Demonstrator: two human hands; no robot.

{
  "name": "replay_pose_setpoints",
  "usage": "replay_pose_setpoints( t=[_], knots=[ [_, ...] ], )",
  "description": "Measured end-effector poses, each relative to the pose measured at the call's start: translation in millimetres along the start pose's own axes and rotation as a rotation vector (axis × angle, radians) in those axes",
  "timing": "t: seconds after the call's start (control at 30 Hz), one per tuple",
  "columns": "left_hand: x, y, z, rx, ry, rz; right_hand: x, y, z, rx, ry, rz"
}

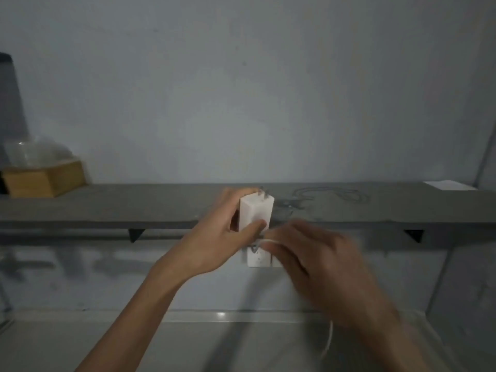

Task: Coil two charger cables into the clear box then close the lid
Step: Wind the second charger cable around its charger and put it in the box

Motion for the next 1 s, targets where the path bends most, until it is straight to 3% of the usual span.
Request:
replay_pose_setpoints(
  t=[0.23, 0.43, 0.5, 0.6, 0.67, 0.83, 0.9, 1.0],
  knots=[
    [48.4, 67.4, 7.7, 0.062, -0.017, -0.019, -79.0, 60.3, -46.3, -0.229, 0.169, -0.083],
    [76.0, 89.5, 26.4, 0.016, -0.002, 0.133, -114.2, 92.4, -42.6, -0.195, 0.207, -0.215],
    [80.6, 99.2, 35.7, 0.027, -0.03, 0.187, -117.2, 97.4, -41.3, -0.088, 0.177, -0.331],
    [79.2, 111.6, 45.6, 0.051, -0.076, 0.251, -102.8, 111.9, -37.2, 0.246, 0.042, -0.671],
    [75.1, 114.2, 47.9, 0.039, -0.072, 0.284, -83.6, 115.7, -22.5, 0.429, 0.04, -0.821],
    [50.5, 93.5, 34.7, -0.11, 0.159, 0.485, -3.4, 86.2, 61.1, 1.0, 0.021, -0.974],
    [29.2, 77.7, 24.1, -0.131, 0.327, 0.486, 15.3, 45.5, 89.8, 1.042, -0.069, -1.004],
    [3.3, 48.0, 17.8, -0.192, 0.465, 0.474, 9.1, -9.8, 103.5, 0.85, -0.245, -0.847]
  ],
)
Point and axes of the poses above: each hand's wrist, its own z-axis away from the middle knuckle, its own x-axis out of the palm, y = z × x, the point moved 7 cm from there along -z, towards the middle knuckle, and after that the axes turned 15 degrees about y, right-handed, at the moved point
